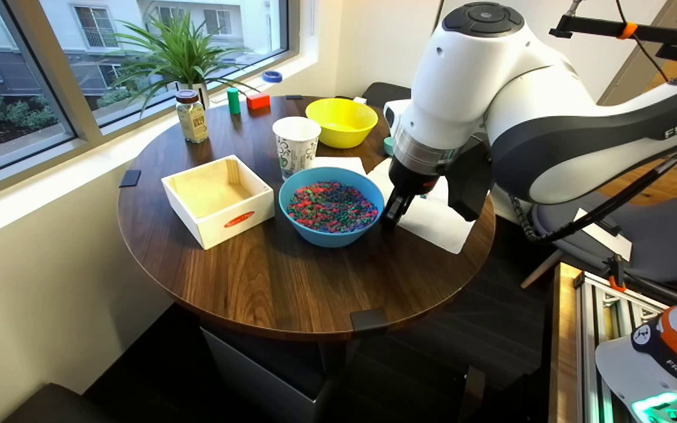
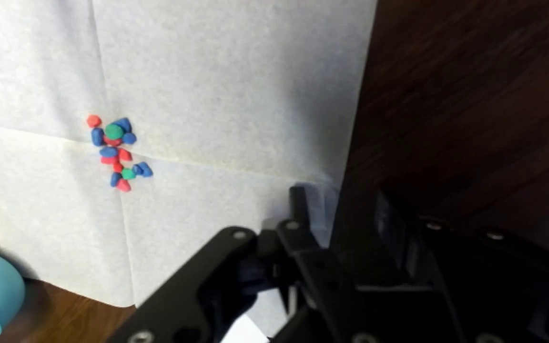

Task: Put some of the contents of the blue bowl onto the napkin on the right and then fold the napkin

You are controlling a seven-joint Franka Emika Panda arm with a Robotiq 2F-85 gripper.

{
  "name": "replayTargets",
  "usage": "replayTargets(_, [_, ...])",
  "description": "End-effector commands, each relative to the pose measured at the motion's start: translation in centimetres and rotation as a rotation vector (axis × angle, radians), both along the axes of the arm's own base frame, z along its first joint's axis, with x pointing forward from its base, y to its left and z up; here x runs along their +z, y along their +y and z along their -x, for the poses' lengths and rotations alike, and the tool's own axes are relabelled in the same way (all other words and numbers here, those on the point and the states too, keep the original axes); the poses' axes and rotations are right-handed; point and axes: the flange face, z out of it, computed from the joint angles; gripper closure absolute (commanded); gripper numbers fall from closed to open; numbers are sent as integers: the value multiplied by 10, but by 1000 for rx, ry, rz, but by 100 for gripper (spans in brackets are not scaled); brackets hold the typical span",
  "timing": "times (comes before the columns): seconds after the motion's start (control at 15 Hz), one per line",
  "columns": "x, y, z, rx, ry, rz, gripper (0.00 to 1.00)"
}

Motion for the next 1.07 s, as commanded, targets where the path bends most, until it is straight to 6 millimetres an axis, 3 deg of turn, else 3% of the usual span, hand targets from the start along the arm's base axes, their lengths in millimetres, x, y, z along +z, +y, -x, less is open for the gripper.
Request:
replayTargets(0.0, [-1, -3, 13, 18, 22, 6, 25])
replayTargets(0.2, [-10, -3, 17, 30, 47, 3, 3])
replayTargets(0.27, [-11, -4, 18, 35, 56, 5, 0])
replayTargets(1.0, [-14, -32, 28, -11, 73, 46, 9])
